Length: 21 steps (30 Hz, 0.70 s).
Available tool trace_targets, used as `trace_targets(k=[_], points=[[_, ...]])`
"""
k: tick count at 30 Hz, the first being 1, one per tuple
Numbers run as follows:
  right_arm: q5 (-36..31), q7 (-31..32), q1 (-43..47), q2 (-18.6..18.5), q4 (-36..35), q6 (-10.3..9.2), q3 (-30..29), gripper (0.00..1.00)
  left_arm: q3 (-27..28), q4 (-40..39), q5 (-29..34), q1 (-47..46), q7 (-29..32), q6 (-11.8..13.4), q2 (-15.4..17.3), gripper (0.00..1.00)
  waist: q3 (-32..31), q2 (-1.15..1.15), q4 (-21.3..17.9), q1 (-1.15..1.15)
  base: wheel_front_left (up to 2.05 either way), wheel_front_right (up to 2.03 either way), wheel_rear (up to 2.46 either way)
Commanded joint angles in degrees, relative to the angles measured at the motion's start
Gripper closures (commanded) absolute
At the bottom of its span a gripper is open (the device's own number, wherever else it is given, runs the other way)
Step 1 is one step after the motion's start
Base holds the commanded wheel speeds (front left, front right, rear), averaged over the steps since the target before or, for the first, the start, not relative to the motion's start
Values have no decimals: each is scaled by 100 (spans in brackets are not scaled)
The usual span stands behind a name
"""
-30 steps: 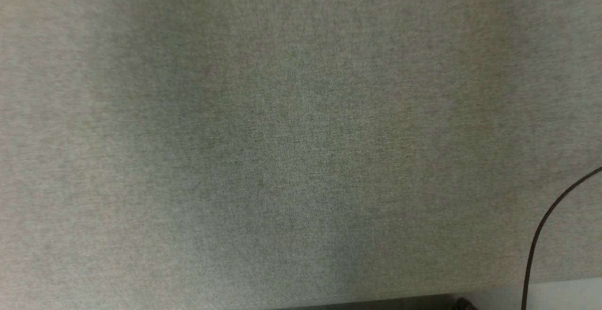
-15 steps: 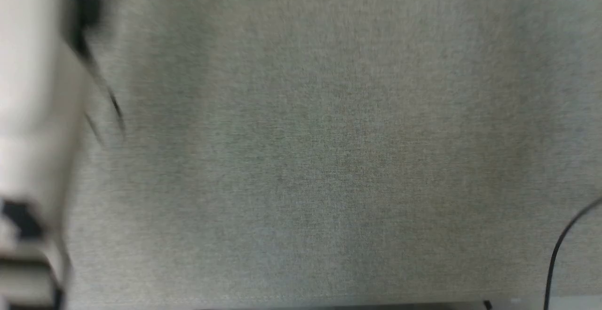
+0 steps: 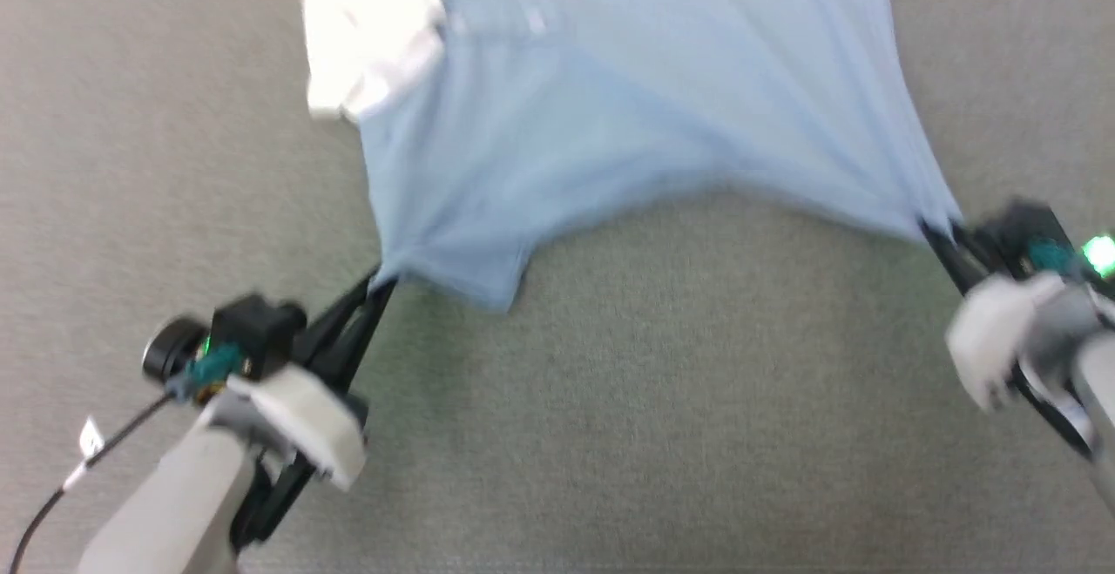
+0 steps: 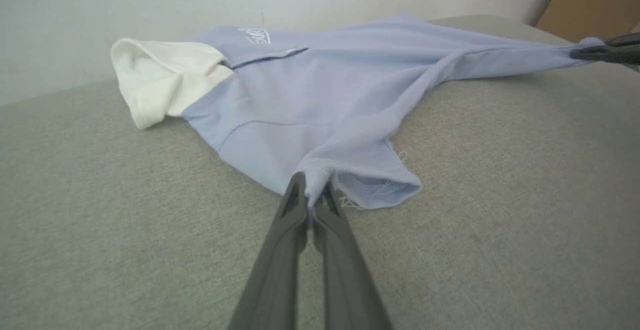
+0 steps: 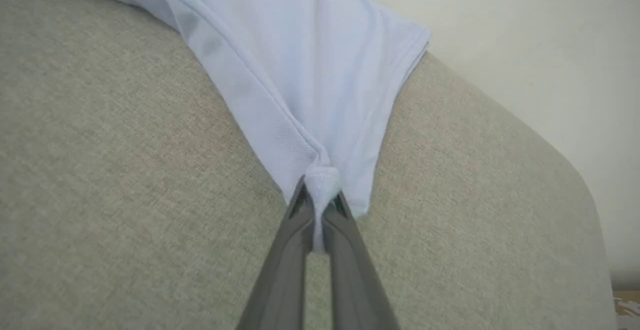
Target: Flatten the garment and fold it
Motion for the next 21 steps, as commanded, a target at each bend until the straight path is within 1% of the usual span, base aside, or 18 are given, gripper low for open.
trace_targets(k=[1,6,11,15,19,21], points=[[200,218,360,-247,-190,-12,-26,100,-29,-131,-61,251,74,-10,145,100,-889,0,237,3,0,0,0],[634,711,1170,-674,-621,-12,-110,100,-32,-463,-292,876,284,35,440,100,-1221,0,298,3,0,0,0],[1055,1139,1872,-947,-1093,-12,-239,100,-71,-905,-586,1568,571,125,688,100,-1516,0,306,3,0,0,0],[1239,1491,2455,-1121,-1435,-12,-437,100,-160,-1301,-834,2121,848,207,844,100,-1652,0,316,3,0,0,0],[1428,1864,3069,-1176,-1813,-12,-571,100,-319,-1616,-1165,2593,1246,180,1019,100,-1679,0,328,3,0,0,0],[1492,1977,3322,-1175,-1944,-12,-704,100,-335,-1699,-1207,2723,1339,233,1108,100,-1674,0,334,3,0,0,0]])
